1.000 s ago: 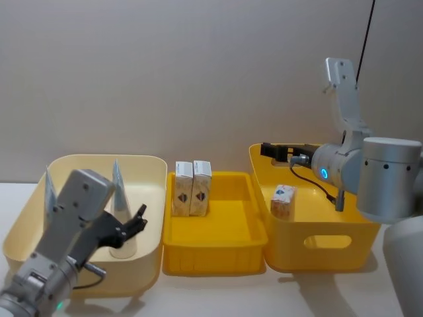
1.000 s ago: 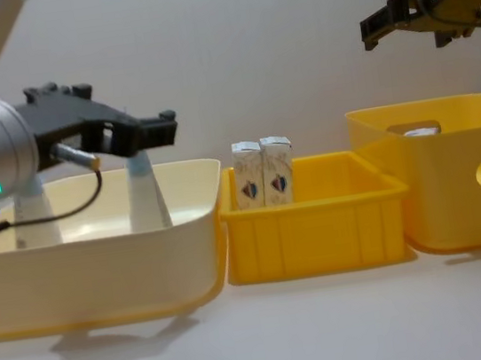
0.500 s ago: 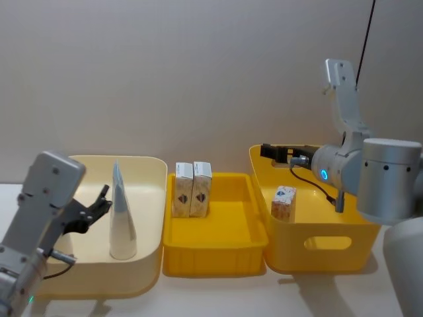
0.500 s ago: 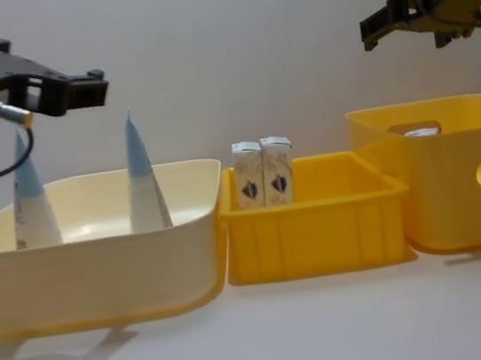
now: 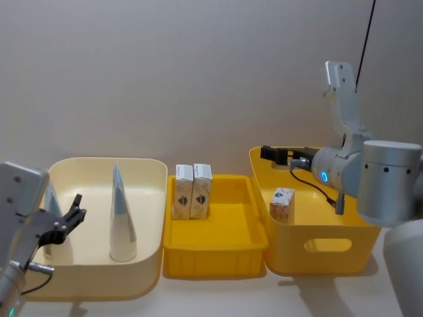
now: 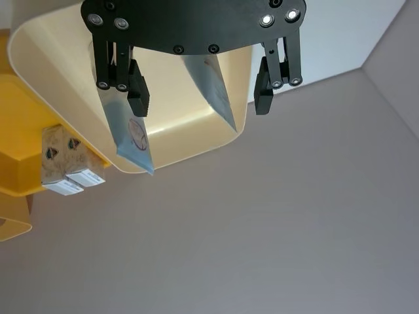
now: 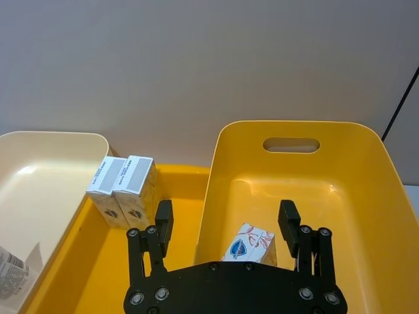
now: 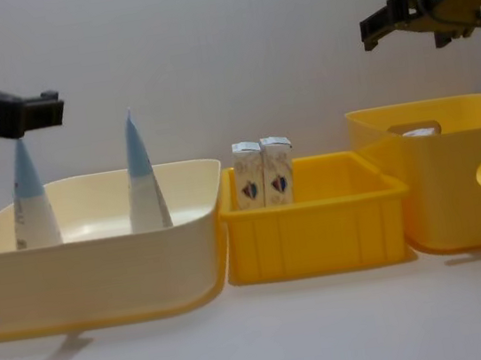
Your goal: Bimanual collaborative sorting of washing and personal care products
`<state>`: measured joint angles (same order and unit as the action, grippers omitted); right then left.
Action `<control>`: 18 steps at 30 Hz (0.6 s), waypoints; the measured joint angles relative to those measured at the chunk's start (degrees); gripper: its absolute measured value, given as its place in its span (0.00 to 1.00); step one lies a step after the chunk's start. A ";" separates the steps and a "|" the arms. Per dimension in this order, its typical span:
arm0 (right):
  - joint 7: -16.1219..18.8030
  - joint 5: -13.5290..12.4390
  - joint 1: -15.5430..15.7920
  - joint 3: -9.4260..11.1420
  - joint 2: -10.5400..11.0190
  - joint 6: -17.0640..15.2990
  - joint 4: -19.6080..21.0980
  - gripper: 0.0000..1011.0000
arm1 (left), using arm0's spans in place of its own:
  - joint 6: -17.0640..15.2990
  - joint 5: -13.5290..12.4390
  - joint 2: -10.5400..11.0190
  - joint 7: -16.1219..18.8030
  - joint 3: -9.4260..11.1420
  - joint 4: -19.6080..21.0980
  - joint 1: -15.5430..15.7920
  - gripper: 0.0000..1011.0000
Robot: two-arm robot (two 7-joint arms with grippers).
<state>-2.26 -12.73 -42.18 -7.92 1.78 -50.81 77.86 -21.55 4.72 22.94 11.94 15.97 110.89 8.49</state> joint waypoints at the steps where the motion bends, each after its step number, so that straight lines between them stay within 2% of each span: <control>1: 0.00 0.00 0.00 0.00 0.00 0.00 0.00 0.99 | 0.08 0.29 -0.08 -0.14 -0.17 -0.20 -0.08 0.99; 10: 0.00 0.00 0.00 0.00 0.00 0.00 0.00 0.99 | 0.59 3.33 -0.57 -3.06 -1.99 -3.44 -0.14 0.99; 18: 0.00 0.00 0.00 0.00 0.00 0.00 0.00 0.99 | 0.67 5.74 -0.23 -6.61 -3.12 -6.67 1.30 0.99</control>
<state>-2.26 -12.74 -42.18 -7.92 1.78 -50.81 77.87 -20.88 10.46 22.71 5.33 12.85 104.22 9.79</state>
